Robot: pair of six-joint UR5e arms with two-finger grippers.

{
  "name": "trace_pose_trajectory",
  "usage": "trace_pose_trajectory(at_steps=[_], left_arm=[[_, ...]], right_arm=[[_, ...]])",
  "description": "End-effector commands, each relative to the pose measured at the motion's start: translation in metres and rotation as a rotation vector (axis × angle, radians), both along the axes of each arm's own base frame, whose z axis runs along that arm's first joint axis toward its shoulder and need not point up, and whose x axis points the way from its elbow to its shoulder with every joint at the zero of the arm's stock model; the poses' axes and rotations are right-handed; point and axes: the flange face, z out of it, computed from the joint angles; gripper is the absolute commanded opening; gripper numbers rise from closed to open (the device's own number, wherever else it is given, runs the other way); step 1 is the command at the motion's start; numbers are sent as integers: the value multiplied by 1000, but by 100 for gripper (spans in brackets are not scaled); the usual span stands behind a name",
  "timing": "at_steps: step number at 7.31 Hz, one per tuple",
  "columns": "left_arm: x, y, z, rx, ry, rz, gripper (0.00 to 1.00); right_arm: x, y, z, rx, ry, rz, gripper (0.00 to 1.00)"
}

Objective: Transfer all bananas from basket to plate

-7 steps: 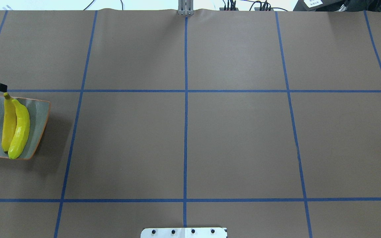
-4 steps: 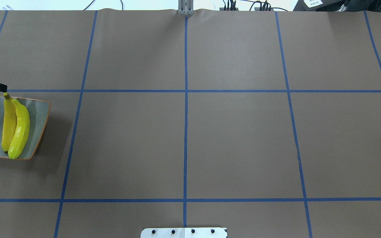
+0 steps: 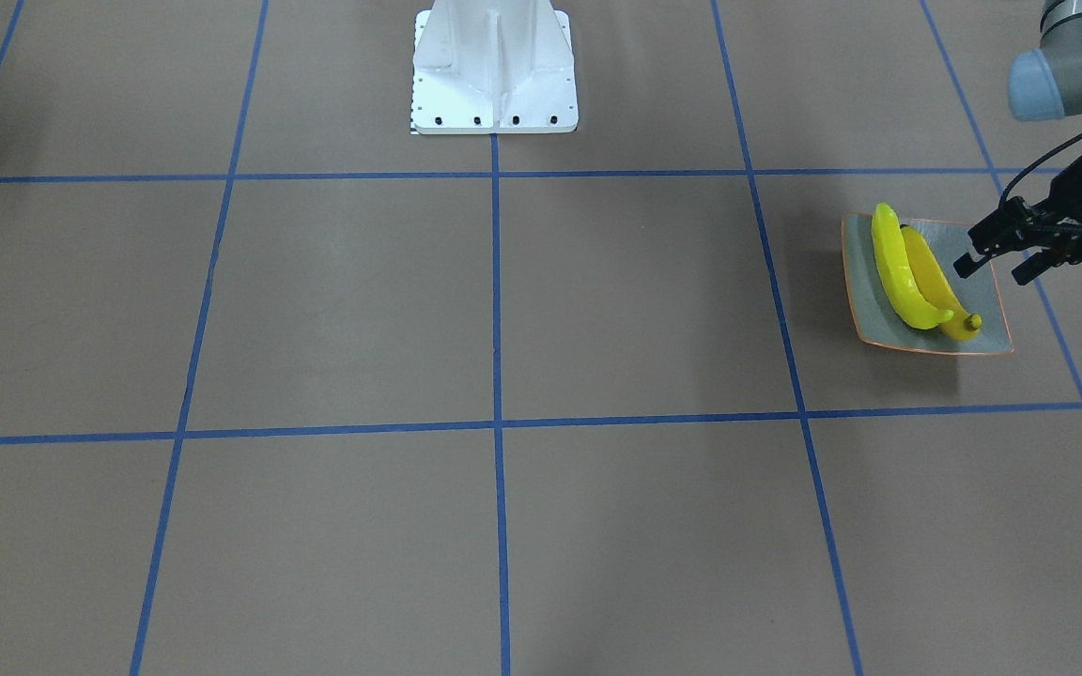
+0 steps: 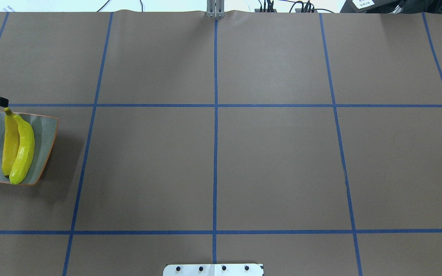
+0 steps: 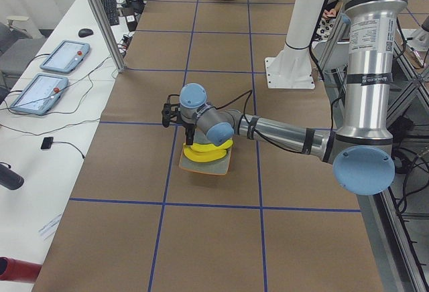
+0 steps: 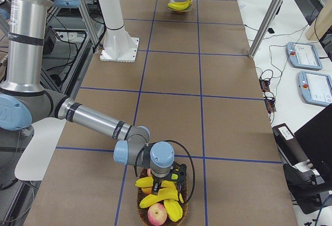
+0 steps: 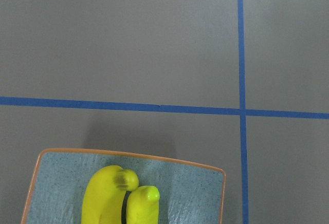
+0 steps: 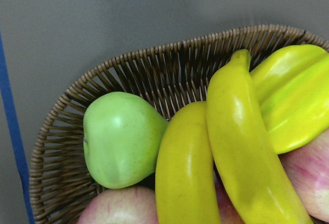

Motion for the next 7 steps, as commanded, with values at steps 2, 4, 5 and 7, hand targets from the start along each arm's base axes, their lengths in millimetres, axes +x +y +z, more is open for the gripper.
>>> trace_pose_trajectory(at_steps=[2, 4, 5, 7], left_arm=[[0, 0, -1, 1, 1, 0, 100], [0, 0, -1, 3, 1, 0, 100], [0, -1, -2, 4, 2, 0, 100], [1, -1, -2, 6, 2, 0, 100]], right_arm=[[-1, 4, 8, -16, -11, 1, 77], [-2, 6, 13, -31, -20, 3, 63], [-2, 9, 18, -43, -30, 4, 49], [-3, 2, 13, -35, -38, 6, 0]])
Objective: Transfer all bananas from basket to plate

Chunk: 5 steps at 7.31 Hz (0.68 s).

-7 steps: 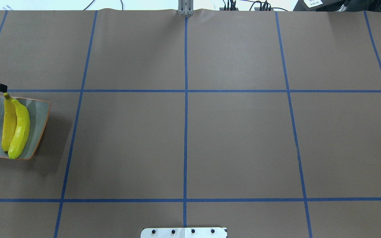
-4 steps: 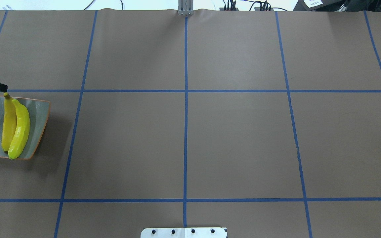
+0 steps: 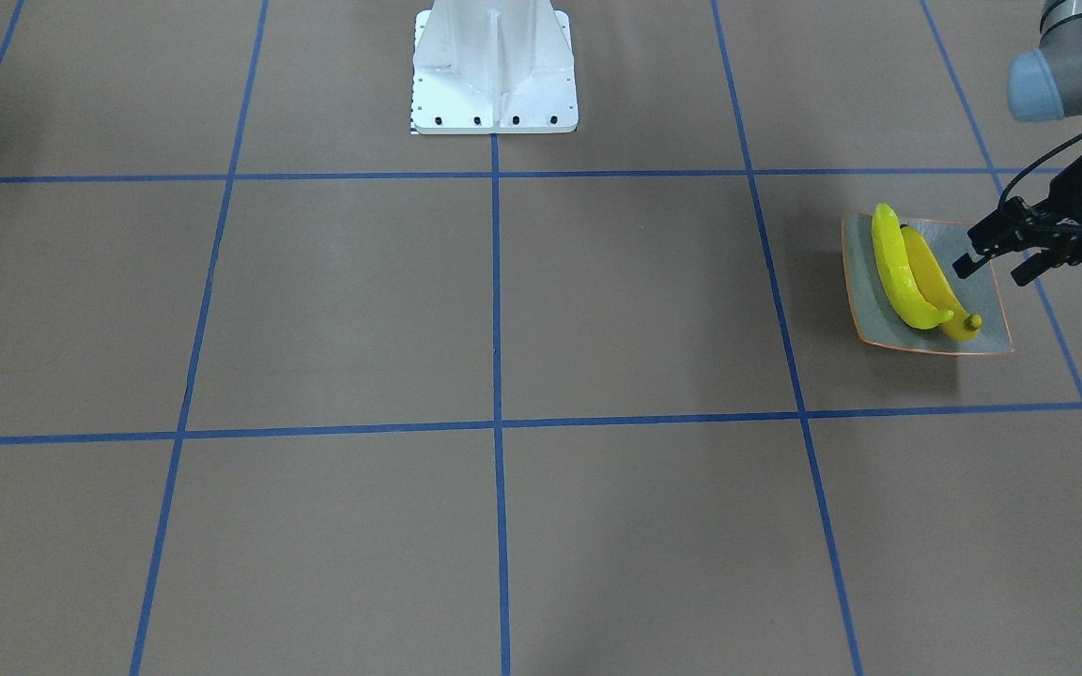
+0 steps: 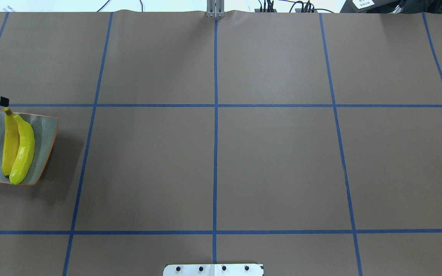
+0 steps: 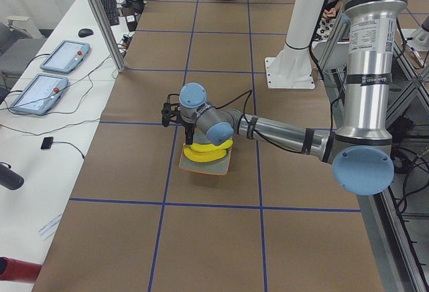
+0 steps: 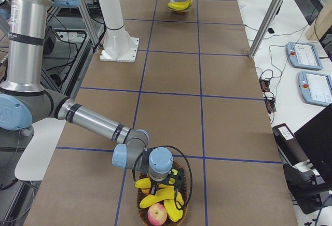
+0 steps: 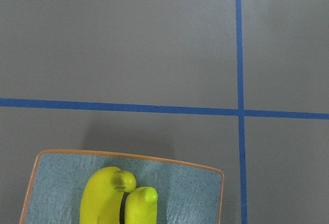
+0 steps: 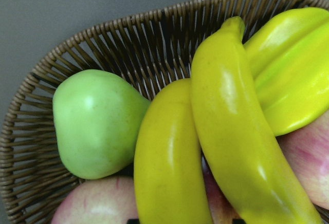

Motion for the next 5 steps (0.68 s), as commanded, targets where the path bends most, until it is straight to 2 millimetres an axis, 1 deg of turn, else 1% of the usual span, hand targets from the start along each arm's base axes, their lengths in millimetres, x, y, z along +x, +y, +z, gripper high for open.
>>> trace_pose_trajectory(at_steps=[1, 3, 4, 5], left_arm=[[0, 0, 0, 1, 0, 0, 100], [1, -1, -1, 2, 1, 2, 100], [1, -1, -1, -2, 1, 0, 100], [1, -1, -3, -5, 4, -2, 100]], right_arm=[[-3, -9, -13, 23, -40, 3, 0], [-2, -18, -38, 72, -70, 10, 0], [2, -25, -65, 83, -71, 19, 0], [6, -30, -97, 88, -69, 26, 0]])
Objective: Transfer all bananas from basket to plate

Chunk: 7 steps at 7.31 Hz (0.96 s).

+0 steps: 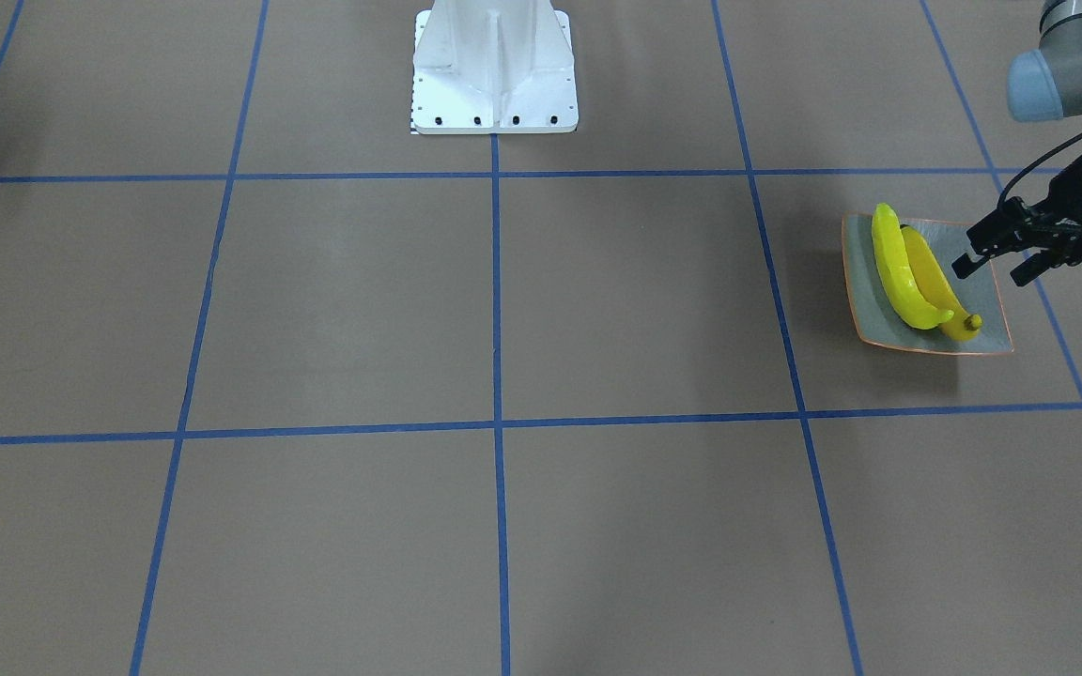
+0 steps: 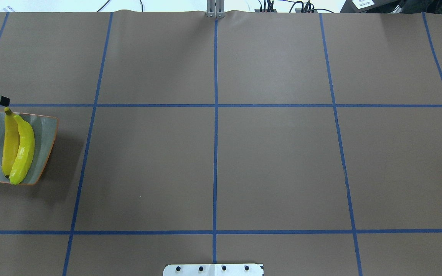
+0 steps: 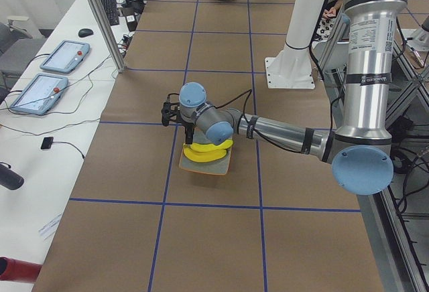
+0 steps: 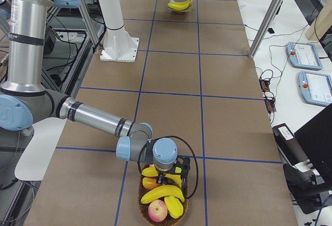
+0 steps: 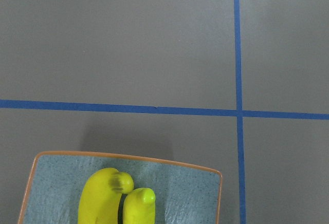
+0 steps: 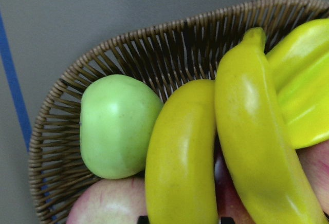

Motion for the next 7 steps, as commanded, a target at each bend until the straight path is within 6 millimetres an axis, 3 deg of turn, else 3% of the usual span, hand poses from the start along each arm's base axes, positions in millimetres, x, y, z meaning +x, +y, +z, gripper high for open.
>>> trace_pose_trajectory(at_steps=[1, 2, 3, 5, 6, 7], left_arm=[[2, -2, -3, -2, 4, -1, 100], [5, -6, -9, -2, 11, 0, 100], [12, -21, -22, -9, 27, -9, 100], [33, -57, -58, -46, 74, -44, 100], [45, -75, -95, -74, 118, -74, 100], [80, -84, -140, -129, 171, -77, 100]], right_arm=[[3, -13, -72, 32, 12, 1, 0], [-3, -20, -90, 56, 23, -16, 0], [-6, -46, -113, 94, 18, -8, 0], [-45, -95, -173, 99, -86, 17, 0], [-74, -113, -205, 95, -123, 14, 0], [-107, -129, -253, 111, -147, 23, 0]])
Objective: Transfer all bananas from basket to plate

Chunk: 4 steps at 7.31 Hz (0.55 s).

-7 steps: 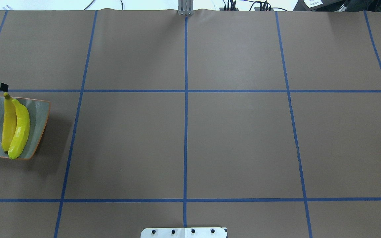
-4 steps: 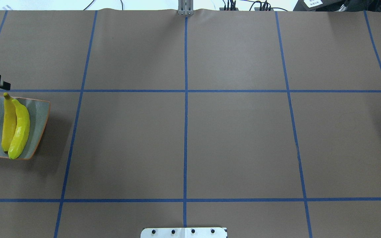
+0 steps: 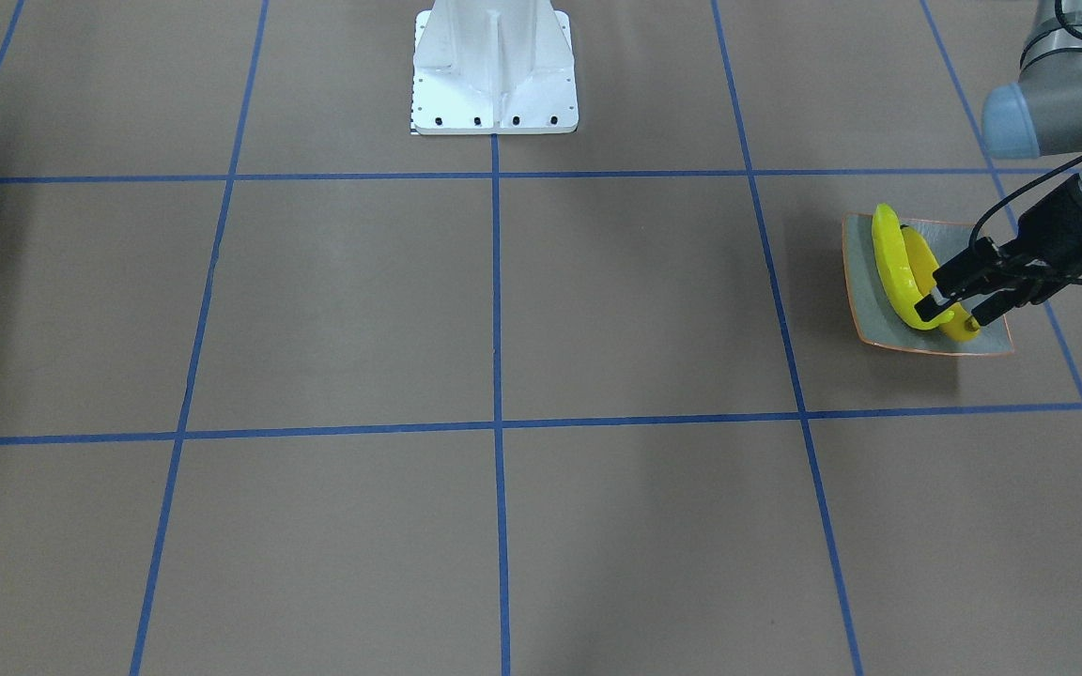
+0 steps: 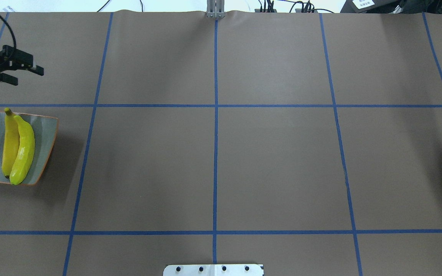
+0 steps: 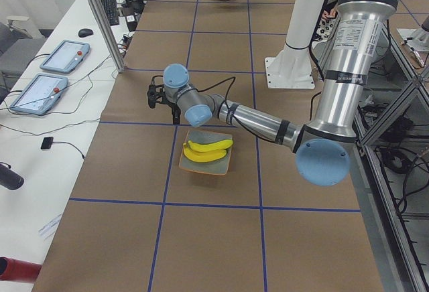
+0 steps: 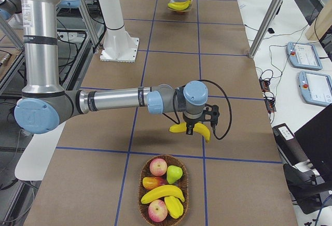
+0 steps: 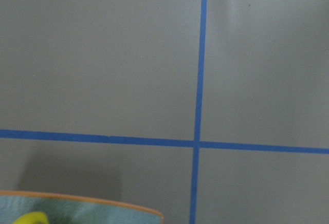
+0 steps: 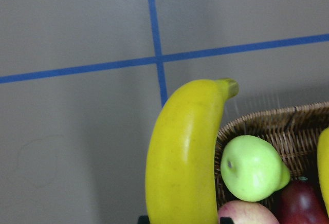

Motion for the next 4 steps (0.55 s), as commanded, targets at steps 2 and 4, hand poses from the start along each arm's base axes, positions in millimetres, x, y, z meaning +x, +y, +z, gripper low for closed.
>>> trace_pose_trajectory(at_steps=[2, 4], left_arm=[[114, -6, -127, -138, 144, 40, 100], [154, -4, -185, -209, 207, 50, 100]], right_arm=[[-126, -19, -159, -10, -140, 47, 0], [-206, -3, -234, 15, -261, 80, 0]])
